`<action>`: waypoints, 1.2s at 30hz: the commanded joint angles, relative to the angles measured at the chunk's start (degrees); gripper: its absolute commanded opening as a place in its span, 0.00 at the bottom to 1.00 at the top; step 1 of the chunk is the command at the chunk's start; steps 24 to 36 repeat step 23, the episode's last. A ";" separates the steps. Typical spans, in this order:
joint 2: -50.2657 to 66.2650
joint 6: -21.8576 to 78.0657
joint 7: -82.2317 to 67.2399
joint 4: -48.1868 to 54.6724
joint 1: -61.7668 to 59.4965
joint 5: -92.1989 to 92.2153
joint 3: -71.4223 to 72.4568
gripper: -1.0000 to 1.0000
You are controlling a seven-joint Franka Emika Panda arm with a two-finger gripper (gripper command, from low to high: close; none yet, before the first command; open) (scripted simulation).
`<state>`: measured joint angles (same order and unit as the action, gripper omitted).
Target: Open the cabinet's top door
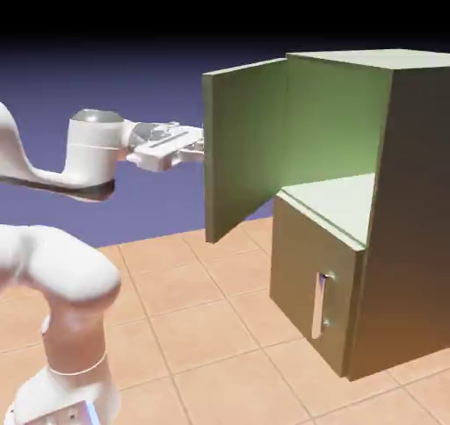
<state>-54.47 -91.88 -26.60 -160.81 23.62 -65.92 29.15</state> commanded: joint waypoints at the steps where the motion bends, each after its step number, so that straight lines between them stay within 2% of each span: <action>1: 1.91 2.20 0.62 1.70 -0.86 1.85 2.08 0.00; 10: 19.82 22.88 7.18 19.95 -13.43 13.67 19.96 0.00; 21: 41.29 45.70 18.89 39.98 -32.76 17.64 42.39 0.00; 23: 43.40 47.80 20.34 41.72 -36.46 17.78 46.54 0.00; 36: 43.40 47.80 20.34 41.72 -36.46 17.78 46.54 0.00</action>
